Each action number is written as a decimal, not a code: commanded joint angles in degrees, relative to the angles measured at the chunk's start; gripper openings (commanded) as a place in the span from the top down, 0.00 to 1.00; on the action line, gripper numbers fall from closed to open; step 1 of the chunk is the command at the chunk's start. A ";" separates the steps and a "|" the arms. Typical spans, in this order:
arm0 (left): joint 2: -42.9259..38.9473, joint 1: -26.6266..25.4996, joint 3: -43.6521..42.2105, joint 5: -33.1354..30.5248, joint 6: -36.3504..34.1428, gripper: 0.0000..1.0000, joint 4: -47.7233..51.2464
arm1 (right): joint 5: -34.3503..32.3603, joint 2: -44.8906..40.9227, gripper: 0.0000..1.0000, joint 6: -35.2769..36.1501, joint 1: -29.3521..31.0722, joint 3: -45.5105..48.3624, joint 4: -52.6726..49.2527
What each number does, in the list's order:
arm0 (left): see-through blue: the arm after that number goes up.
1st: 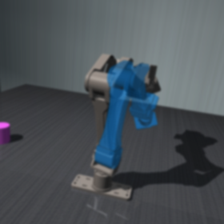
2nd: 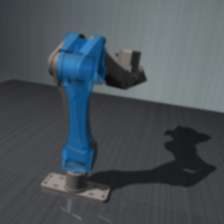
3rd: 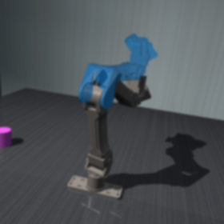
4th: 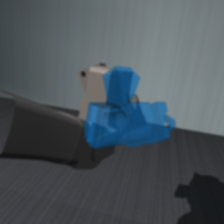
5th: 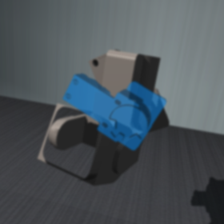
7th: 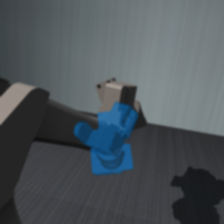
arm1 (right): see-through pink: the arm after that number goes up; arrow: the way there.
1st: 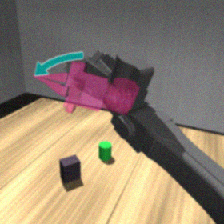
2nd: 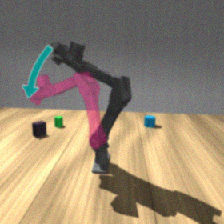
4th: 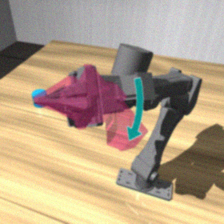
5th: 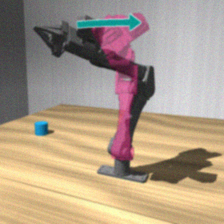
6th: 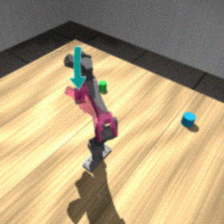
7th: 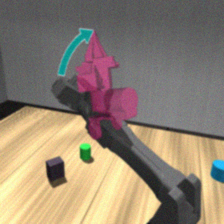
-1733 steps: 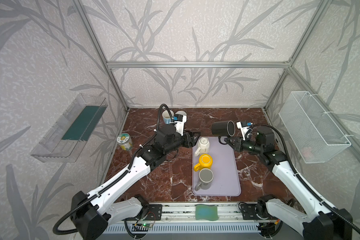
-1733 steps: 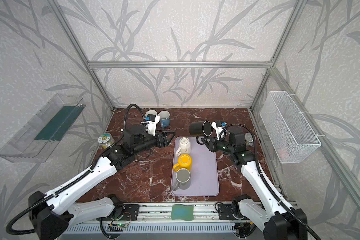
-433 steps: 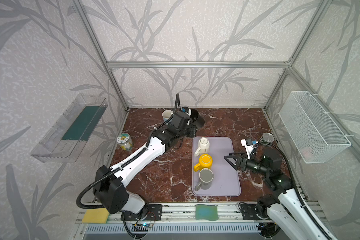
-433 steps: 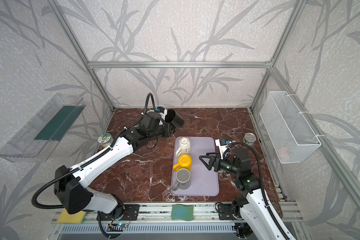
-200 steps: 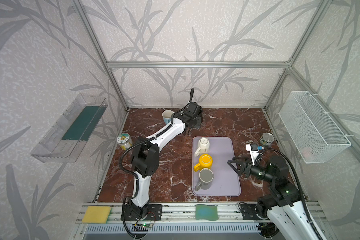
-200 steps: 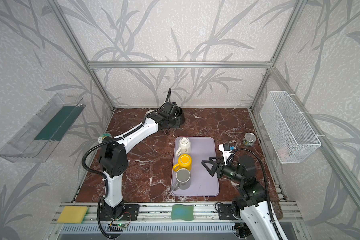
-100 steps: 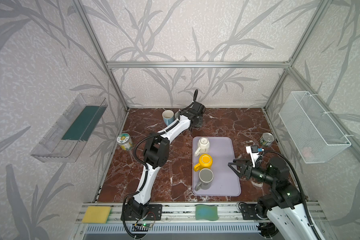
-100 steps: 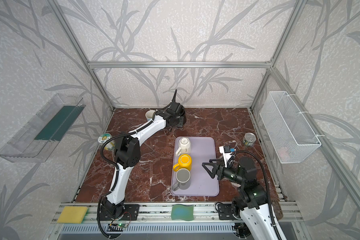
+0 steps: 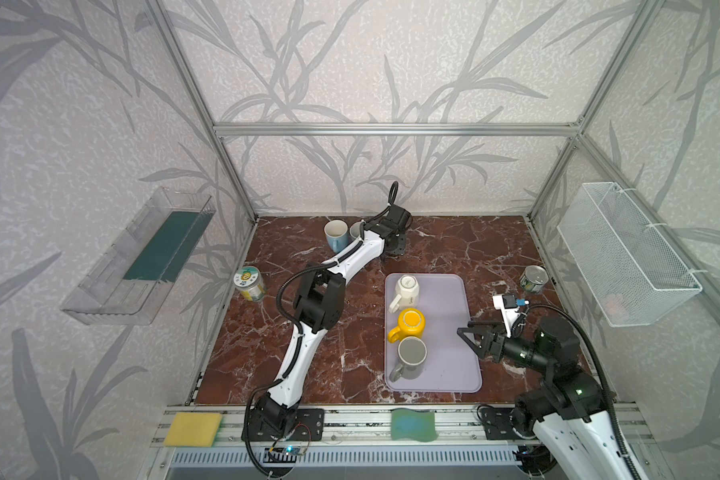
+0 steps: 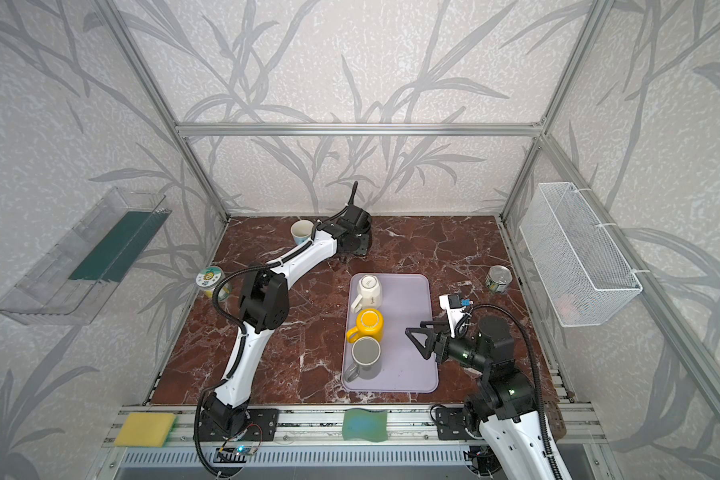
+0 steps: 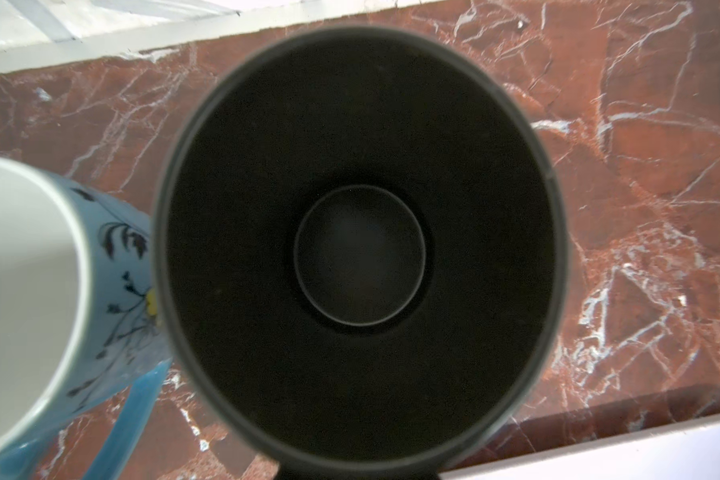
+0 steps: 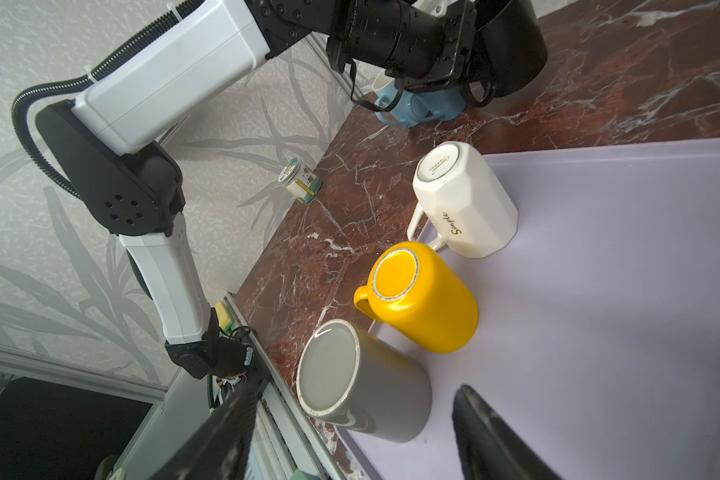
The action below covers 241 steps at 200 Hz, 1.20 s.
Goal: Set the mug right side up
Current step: 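Rotate the black mug upright with the left gripper, moving it beside the blue mugs, then lower the black mug toward the table beside the blue flowered mug with the left gripper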
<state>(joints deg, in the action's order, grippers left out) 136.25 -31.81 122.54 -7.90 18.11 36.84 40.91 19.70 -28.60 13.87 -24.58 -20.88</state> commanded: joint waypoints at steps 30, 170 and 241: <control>0.16 0.44 2.33 -2.64 1.05 1.00 -2.54 | -0.39 -0.55 0.25 1.28 -0.25 -1.87 -1.59; 1.80 0.97 0.87 -2.22 1.49 1.00 -3.88 | -0.39 -0.28 0.25 1.53 -0.25 -1.79 -1.70; 2.50 0.96 0.77 -1.94 1.92 1.00 -3.71 | -0.28 -0.20 0.25 1.44 -0.25 -2.09 -1.55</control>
<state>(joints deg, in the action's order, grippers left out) 138.89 -31.00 122.52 -8.82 19.16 36.21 40.51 19.68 -27.59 13.87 -24.62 -22.35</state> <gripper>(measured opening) 0.181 0.749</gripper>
